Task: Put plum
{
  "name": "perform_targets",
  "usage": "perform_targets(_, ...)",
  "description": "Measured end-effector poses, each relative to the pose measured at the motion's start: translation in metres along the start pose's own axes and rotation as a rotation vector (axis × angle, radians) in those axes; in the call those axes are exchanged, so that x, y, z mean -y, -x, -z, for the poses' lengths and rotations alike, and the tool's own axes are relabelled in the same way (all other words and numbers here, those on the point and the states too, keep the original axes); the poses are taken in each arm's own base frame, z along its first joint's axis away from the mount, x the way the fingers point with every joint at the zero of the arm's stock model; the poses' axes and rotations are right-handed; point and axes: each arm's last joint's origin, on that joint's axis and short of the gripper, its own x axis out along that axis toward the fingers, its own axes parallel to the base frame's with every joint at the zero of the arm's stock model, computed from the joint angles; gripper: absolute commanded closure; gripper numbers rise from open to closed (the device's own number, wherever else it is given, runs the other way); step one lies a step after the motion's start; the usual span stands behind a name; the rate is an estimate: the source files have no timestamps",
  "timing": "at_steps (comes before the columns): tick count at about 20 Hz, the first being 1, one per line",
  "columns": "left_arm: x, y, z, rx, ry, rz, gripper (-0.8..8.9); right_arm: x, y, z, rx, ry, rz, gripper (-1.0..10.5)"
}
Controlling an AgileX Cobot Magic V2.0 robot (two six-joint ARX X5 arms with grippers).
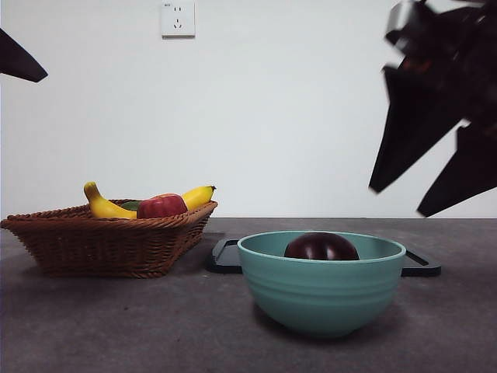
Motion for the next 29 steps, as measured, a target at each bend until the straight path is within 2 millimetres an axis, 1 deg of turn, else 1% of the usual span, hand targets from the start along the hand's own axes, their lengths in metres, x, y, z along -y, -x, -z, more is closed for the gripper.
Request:
perform_targets(5,0.000,0.000,0.000,0.000,0.000,0.000,4.12,-0.004,-0.029,-0.005,-0.021,0.025,0.059,7.8)
perform_targets(6,0.000,0.000,0.000,0.000,0.000,0.000,4.12,-0.004,-0.032,-0.005,-0.028,0.029,0.069,8.1)
perform_targets(8,0.000,0.000,0.000,0.000,0.000,0.000,4.12,-0.005,-0.039,-0.005,-0.035,0.037,0.087,8.4)
perform_targets(12,0.000,0.000,0.000,0.000,0.000,0.000,4.12,-0.006,-0.048,-0.004,-0.050,0.043,0.092,8.6)
perform_targets(13,0.000,0.000,0.000,0.000,0.000,0.000,4.12,-0.007,-0.049,-0.004,-0.054,0.044,0.092,9.0)
perform_targets(14,0.000,0.000,0.000,-0.001,0.000,0.000,4.12,-0.007,-0.050,-0.004,-0.055,0.045,0.092,9.4)
perform_targets(22,0.000,0.000,0.000,0.000,0.000,0.000,4.12,-0.008,-0.048,-0.007,-0.042,0.029,0.093,9.4)
perform_targets(24,0.000,0.000,0.000,0.000,0.000,0.000,4.12,-0.011,-0.043,-0.017,-0.017,0.022,0.090,9.4)
perform_targets(26,0.000,0.000,0.000,0.000,0.000,0.000,4.12,-0.013,-0.035,-0.031,0.035,0.016,0.089,9.4)
perform_targets(29,0.000,0.000,0.000,0.000,0.000,0.000,4.11,-0.005,-0.021,-0.049,0.105,-0.013,0.117,9.4)
